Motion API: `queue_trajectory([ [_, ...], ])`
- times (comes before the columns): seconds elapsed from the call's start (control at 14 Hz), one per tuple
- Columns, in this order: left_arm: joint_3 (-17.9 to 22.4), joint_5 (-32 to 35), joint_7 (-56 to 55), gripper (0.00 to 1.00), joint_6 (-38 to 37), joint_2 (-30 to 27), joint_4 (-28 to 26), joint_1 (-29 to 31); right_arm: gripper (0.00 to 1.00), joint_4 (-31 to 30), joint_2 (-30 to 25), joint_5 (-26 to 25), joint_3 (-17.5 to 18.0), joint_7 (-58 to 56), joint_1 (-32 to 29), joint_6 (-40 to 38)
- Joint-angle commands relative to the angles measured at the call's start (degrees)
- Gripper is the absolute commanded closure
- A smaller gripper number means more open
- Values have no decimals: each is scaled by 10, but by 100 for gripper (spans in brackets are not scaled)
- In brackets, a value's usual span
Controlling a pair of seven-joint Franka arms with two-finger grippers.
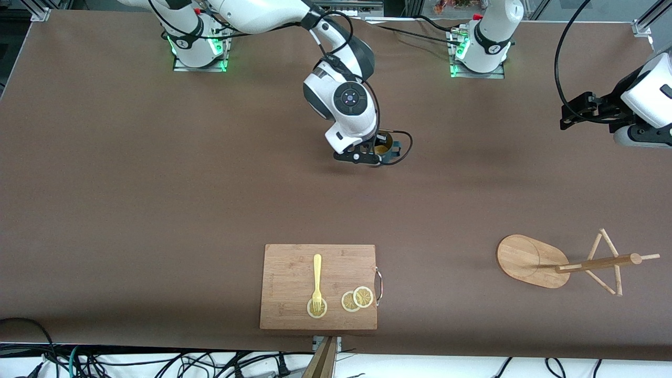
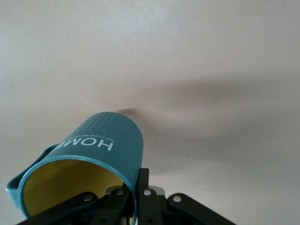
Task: Pass cup and hang on rack
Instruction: 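Carry the mug to mid-table with the right gripper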
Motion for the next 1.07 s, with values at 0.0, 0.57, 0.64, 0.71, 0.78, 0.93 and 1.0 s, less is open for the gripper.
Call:
queue_trajectory([
  [0.0, 1, -15, -2, 0, 3, 1, 4, -1, 100, 24, 22, 4, -6, 9, 8, 4],
  [0.57, 2, -29, -5, 0, -4, 10, -15, 7, 100, 24, 45, -22, -9, 41, 22, 18],
  [0.64, 1, -29, -5, 0, -13, 10, -25, 5, 100, 24, 45, -22, -9, 41, 22, 18],
  [0.71, 1, -29, -2, 0, -24, 12, -25, 4, 100, 24, 45, -22, -9, 43, 22, 18],
  [0.78, 1, -29, -1, 0, -27, 21, -27, 4, 88, 24, 44, -22, -9, 43, 22, 18],
  [0.93, 1, -29, 1, 0, -28, 30, -30, 3, 61, 25, 40, -22, -10, 45, 21, 17],
  [1.0, 1, -30, 1, 0, -28, 36, -30, 3, 56, 26, 38, -21, -10, 46, 21, 14],
])
